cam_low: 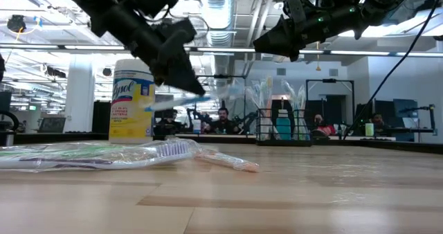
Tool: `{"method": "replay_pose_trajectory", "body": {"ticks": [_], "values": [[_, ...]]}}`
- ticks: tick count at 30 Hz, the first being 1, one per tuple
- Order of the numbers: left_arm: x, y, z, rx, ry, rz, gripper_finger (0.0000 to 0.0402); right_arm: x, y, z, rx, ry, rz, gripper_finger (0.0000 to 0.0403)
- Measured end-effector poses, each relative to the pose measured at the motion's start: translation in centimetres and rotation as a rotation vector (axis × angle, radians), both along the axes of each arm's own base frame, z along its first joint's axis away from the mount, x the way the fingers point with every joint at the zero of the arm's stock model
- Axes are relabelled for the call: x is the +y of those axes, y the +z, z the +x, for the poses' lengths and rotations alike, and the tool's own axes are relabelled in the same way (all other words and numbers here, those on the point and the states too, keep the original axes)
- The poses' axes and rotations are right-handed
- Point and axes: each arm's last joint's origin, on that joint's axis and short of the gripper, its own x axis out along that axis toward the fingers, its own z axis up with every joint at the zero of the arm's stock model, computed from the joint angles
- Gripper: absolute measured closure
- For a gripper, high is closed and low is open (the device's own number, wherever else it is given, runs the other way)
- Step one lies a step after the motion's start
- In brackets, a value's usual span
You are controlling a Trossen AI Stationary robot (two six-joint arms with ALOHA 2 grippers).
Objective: Pick & Place toothbrushing station
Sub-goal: Put the blue toothbrush into the black mesh organizer
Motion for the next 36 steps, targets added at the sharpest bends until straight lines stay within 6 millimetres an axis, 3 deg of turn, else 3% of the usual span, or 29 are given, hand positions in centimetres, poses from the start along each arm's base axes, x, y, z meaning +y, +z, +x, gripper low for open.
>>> {"method": "replay_pose_trajectory", "body": {"ticks": [8,18,27,36], "values": [[0.8,2.6,0.0,-0.154,-0.003,0.060,0.0401,0.0,0.0,0.0,0.000,0.000,0.000,0.0283],[2.3,4.0,0.4,-0.298,-0.002,0.116,0.0401,0.0,0.0,0.0,0.000,0.001,-0.001,0.0283],[2.5,4.9,0.6,-0.387,-0.010,0.154,0.0401,0.1,0.1,0.0,-0.011,0.006,-0.004,0.0283],[3.2,6.2,0.7,-0.512,-0.061,0.177,0.0401,0.5,0.9,0.3,-0.091,0.115,-0.008,0.0283]]}}
